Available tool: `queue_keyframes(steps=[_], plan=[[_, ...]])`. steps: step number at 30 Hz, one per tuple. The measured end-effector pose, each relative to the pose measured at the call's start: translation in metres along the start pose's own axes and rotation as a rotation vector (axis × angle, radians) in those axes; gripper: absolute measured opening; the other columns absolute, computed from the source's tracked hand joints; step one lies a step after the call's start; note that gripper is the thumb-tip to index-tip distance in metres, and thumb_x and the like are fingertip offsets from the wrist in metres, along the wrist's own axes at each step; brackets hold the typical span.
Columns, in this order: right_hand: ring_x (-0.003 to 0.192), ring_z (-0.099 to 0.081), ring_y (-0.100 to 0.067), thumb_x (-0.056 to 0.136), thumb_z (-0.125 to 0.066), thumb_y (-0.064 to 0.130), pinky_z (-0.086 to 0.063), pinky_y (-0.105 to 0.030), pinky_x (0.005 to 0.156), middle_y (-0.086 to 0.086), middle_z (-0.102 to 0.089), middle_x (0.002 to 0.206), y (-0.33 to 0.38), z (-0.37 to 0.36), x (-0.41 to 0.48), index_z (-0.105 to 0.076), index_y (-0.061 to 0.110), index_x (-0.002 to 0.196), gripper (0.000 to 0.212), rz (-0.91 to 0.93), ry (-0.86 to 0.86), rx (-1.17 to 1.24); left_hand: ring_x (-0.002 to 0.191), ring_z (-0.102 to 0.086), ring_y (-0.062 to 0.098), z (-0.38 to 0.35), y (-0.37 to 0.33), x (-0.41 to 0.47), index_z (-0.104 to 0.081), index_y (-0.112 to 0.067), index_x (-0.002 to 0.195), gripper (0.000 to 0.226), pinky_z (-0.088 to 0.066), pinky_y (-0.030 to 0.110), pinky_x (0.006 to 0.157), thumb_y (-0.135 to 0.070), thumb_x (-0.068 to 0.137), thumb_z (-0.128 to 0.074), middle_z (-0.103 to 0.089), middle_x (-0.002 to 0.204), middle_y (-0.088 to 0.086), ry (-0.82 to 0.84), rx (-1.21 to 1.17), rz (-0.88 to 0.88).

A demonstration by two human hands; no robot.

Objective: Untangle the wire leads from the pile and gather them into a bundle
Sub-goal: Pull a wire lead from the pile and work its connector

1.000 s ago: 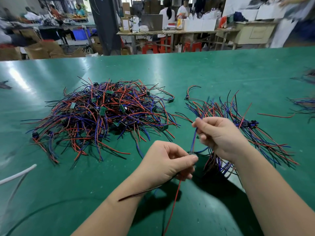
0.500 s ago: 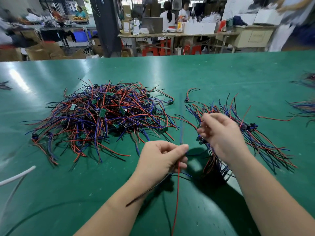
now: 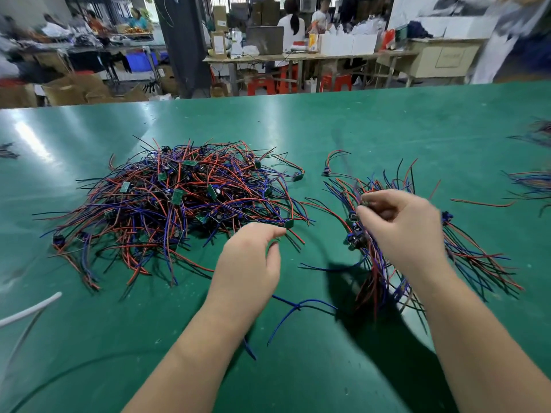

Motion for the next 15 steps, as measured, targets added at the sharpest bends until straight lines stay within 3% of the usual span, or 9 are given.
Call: queue_keyframes(steps=[3,6,10,15], plan=[[0.081,-0.065,-0.026,0.078,-0.068,0.013,-0.048,-0.033,0.081,-0.009,-0.072,0.083,-0.018,0.03,0.016,-0.074,0.011,0.088,0.011,-0.017,-0.108,-0.314,0.125,-0.044,0.017,-0.017,0.022,-0.003,-0.054,-0.022,0.13,0.041,-0.034,0.033,0.104,-0.033,0.091,-0.056,-0.051,0.134,-0.004,0.216,0.315,0.121],[0.089,-0.063,-0.035,0.078,-0.066,0.008,-0.045,-0.035,0.081,-0.019,-0.071,0.087,-0.041,0.043,0.024,-0.073,0.003,0.086,0.012,-0.113,-0.067,-0.495,0.129,-0.038,0.017,-0.03,0.034,-0.007,-0.053,-0.031,0.13,0.041,-0.033,0.035,0.102,-0.045,0.092,-0.053,-0.043,0.139,-0.007,0.359,0.402,0.171],[0.094,-0.057,-0.038,0.08,-0.067,0.018,-0.046,-0.038,0.081,-0.023,-0.068,0.087,-0.054,0.026,0.018,-0.071,0.0,0.088,0.02,-0.2,0.136,-0.632,0.118,-0.047,0.016,-0.032,0.035,-0.007,-0.061,-0.032,0.118,0.029,-0.037,0.032,0.096,-0.043,0.091,-0.056,-0.053,0.123,-0.007,0.352,0.344,0.167],[0.106,-0.053,-0.036,0.083,-0.064,0.031,-0.044,-0.042,0.094,-0.017,-0.055,0.113,-0.038,0.008,0.009,-0.068,0.02,0.11,0.029,-0.192,0.175,-0.591,0.126,-0.042,0.021,-0.02,0.045,-0.005,-0.057,-0.033,0.125,0.038,-0.036,0.036,0.099,-0.048,0.09,-0.055,-0.051,0.133,0.0,0.248,0.421,0.236]])
Point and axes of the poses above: each hand's wrist, its own x-axis towards the middle knuckle, its own z-axis out of the back of the hand, y = z × x, the point moved 8 cm from there along x, towards the middle knuckle
